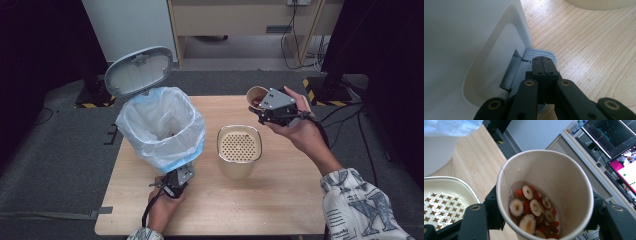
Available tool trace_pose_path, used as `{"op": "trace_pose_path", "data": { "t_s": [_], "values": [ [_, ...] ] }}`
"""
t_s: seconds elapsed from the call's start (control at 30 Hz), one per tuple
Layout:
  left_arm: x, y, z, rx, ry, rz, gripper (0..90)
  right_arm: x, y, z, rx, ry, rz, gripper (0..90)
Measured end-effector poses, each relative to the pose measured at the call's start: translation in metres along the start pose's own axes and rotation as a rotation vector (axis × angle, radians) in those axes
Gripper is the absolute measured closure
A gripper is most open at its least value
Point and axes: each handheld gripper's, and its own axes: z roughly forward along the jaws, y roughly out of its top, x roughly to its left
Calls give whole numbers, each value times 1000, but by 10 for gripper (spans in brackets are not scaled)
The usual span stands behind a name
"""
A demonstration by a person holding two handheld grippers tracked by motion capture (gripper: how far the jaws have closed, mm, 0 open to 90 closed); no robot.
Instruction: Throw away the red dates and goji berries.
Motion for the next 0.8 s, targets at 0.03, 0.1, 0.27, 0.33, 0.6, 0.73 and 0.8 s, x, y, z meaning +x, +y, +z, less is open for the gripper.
{"op": "trace_pose_path", "data": {
  "t_s": [0.03, 0.1, 0.27, 0.33, 0.6, 0.73, 0.8],
  "values": [
    [0, 0, 0, 0, -1, -1, 892, 0, 1, 0, 0, 0, -4, 365],
    [0, 0, 0, 0, -1, 0, 891, 3, 4, -1, -3, 9, -27, 365],
    [1, 0, -1, 10, 2, 11, 892, 2, 4, -2, -4, 16, -26, 365],
    [1, 0, -1, 9, 2, 10, 892, 2, 4, -3, -3, 12, -20, 365],
    [1, 0, -1, 9, 2, 8, 891, 4, 3, -3, 1, 18, -41, 365],
    [1, 0, -1, 8, 2, 9, 891, 7, 5, -4, 3, 14, -63, 365],
    [1, 0, 0, 8, 2, 9, 892, 10, 5, -5, 11, 16, -95, 364]
  ]
}}
